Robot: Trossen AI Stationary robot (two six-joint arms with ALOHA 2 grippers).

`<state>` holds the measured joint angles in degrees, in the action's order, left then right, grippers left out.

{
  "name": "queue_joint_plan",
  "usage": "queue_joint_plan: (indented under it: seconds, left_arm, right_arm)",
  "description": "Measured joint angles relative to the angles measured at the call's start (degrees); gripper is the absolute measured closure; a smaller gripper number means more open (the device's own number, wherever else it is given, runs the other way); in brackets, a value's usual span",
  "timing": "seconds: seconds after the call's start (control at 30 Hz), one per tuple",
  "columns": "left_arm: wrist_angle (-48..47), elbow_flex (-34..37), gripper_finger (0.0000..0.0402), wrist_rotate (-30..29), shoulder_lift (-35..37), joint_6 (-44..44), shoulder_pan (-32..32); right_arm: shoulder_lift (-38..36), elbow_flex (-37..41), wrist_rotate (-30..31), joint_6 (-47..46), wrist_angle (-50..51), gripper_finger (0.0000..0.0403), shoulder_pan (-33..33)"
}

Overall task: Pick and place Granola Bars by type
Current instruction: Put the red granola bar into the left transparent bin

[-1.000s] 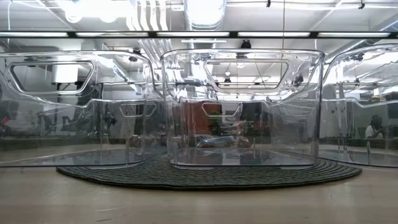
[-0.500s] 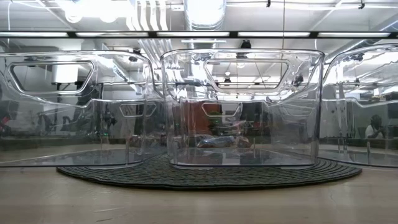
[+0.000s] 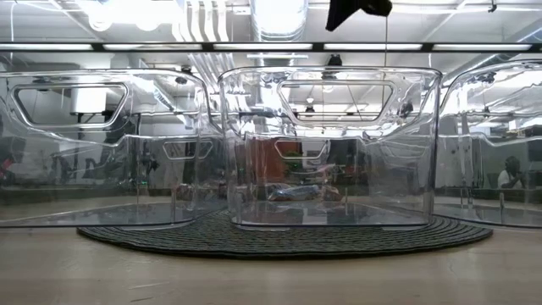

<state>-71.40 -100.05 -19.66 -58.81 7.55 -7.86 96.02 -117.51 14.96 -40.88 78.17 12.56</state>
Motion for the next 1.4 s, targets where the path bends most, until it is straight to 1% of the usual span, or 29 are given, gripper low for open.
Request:
queue_joint_plan:
  seconds: [0.27,0.37,0.53,0.63,0.73,0.87,1.0,1.07,1.13,1.27,1.4]
  left_arm:
    - [-2.07,0.00,0.0402,0.02,0.02,-2.02,0.00]
    - [-2.07,0.00,0.0402,0.00,0.02,-3.08,0.02]
    - [-2.02,0.00,0.0402,0.02,0.02,-3.18,0.04]
    - [-1.81,0.00,0.0402,0.02,0.02,-3.15,0.04]
    - [-1.82,0.00,0.0402,0.02,0.02,-3.21,0.04]
    - [-1.73,0.00,0.0402,-0.47,0.02,-3.85,0.04]
    - [-1.42,0.00,0.0402,-5.67,0.00,-3.89,0.02]
    - [-1.32,0.00,0.0402,-7.95,0.00,-3.91,-0.01]
    - [-1.09,0.00,0.0402,-8.96,0.00,-3.91,-0.02]
    - [-1.09,0.00,0.0402,-8.97,0.00,-4.42,0.00]
    - [-1.09,0.00,0.0402,-8.96,0.00,-4.46,0.00]
  right_arm:
    - [4.37,0.04,0.32,-4.23,-0.37,0.0394,0.31]
    - [5.53,0.04,1.91,-5.29,-0.39,0.0394,1.18]
    - [7.03,0.04,3.23,-1.91,-0.69,0.0394,2.67]
    - [7.36,0.09,2.80,0.71,-0.78,0.0389,3.75]
    - [7.46,0.09,2.67,2.04,-0.75,0.0367,5.03]
    - [7.46,0.11,0.29,3.17,-0.69,0.0320,6.66]
    - [7.46,0.31,0.12,2.73,-0.64,0.0269,7.21]
    - [7.46,0.49,-0.18,0.58,-0.37,0.0246,7.23]
    - [7.46,0.79,-0.31,-1.57,-0.34,0.0224,7.23]
    - [7.46,2.53,-0.47,-6.56,-0.39,0.0191,7.23]
    - [7.45,6.19,-1.06,-11.97,-0.39,0.0168,7.21]
